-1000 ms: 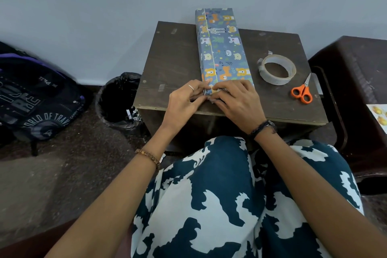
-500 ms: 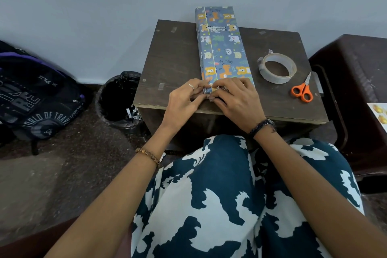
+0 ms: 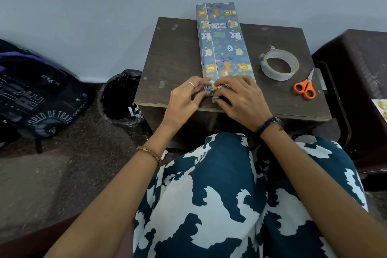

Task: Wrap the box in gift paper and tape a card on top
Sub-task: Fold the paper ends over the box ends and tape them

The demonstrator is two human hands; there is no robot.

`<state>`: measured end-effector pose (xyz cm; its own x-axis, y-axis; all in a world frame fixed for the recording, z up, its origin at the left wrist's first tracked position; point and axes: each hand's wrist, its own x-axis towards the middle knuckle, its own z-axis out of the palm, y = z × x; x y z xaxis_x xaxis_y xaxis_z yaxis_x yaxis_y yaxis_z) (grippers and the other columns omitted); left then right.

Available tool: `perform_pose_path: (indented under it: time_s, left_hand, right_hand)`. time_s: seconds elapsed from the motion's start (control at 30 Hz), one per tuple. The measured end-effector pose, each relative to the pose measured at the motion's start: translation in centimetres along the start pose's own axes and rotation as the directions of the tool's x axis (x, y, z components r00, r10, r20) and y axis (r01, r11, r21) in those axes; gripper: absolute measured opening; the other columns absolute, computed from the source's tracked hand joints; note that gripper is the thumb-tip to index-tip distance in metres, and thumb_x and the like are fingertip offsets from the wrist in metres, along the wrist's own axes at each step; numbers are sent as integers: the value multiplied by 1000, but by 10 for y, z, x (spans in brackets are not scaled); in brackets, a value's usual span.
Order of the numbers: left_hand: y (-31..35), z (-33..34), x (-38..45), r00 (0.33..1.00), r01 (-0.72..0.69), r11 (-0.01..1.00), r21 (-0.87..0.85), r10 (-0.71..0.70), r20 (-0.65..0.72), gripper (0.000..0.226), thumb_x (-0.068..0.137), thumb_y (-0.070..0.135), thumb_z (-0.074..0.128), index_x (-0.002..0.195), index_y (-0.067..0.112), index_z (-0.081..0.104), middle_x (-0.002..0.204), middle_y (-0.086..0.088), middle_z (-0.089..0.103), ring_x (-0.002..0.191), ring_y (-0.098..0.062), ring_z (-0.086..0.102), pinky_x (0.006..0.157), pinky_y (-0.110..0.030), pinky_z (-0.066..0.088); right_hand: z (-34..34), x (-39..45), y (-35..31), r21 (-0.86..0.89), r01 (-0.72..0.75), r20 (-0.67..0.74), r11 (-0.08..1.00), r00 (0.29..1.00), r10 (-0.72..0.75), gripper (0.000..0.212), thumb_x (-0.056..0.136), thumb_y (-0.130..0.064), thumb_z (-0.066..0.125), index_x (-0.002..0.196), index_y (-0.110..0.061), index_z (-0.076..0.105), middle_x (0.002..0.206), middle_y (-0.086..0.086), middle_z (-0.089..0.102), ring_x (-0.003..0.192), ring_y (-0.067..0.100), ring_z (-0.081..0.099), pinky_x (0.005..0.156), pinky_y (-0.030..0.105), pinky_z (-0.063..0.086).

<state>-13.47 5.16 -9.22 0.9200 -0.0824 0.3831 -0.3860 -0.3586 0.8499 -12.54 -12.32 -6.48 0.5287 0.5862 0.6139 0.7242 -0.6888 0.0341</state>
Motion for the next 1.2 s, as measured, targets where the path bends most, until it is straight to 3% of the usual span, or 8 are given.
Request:
perform_pose_path:
  time_s: [0.27, 0.63, 0.8, 0.97, 1.03, 1.1, 1.2]
  left_hand:
    - [0, 1, 0, 1000, -18, 1000, 9, 18, -13, 19, 86, -4, 60, 102, 4, 61, 112, 7, 62, 110, 3, 58, 97, -29, 49]
    - [3, 1, -2, 999, -42, 999, 11, 42, -21, 19, 86, -5, 59, 101, 7, 62, 115, 7, 61, 112, 1, 57, 96, -29, 49]
    - [4, 2, -2, 998, -56, 998, 23, 57, -41, 19, 86, -7, 58, 100, 5, 62, 111, 7, 61, 111, 1, 57, 96, -28, 49]
    - [1, 2, -2, 998, -53, 998, 26, 54, -39, 20, 86, -7, 57, 102, 4, 61, 114, 6, 60, 111, 0, 57, 96, -27, 49]
    - [1, 2, -2, 997, -58, 998, 37, 59, -42, 19, 86, -6, 57, 102, 4, 61, 111, 5, 61, 109, -2, 59, 95, -24, 49]
    - [2, 2, -1, 998, -47, 998, 32, 49, -45, 18, 86, -5, 58, 102, 3, 61, 109, 4, 62, 107, -5, 61, 92, -21, 50]
    - [3, 3, -3, 998, -43, 999, 29, 44, -40, 21, 85, -2, 60, 106, 4, 59, 111, 4, 62, 105, -4, 62, 91, -23, 52]
  right_hand:
    - [10, 4, -1, -148, 8, -30, 989, 999, -12, 12, 88, -17, 59, 78, -15, 66, 96, -1, 66, 84, 18, 62, 75, 30, 36]
    - [14, 1, 1, -108, -1, -107, 994, 994, -10, 7, 85, -16, 65, 81, -19, 69, 97, 1, 66, 81, 18, 59, 74, 31, 39]
    - [18, -1, 0, -41, -51, -150, 998, 988, 45, 7, 83, -13, 66, 82, -20, 68, 111, -2, 45, 85, 15, 59, 76, 31, 38]
    - [20, -3, -2, -16, -80, -150, 997, 986, 76, 5, 84, -16, 66, 84, -20, 68, 116, -1, 42, 84, 15, 65, 79, 30, 38]
    - [18, -1, -4, 39, -126, -164, 991, 978, 130, 17, 81, -16, 68, 95, -23, 62, 119, 0, 39, 84, 13, 61, 78, 30, 41]
    - [13, 4, -6, 132, -202, -157, 970, 962, 222, 43, 74, -15, 72, 108, -25, 48, 123, 1, 33, 79, 13, 54, 75, 32, 46]
    - [8, 7, -7, 201, -254, -76, 946, 959, 274, 59, 69, -12, 75, 115, -26, 40, 127, -1, 29, 75, 19, 60, 70, 38, 52]
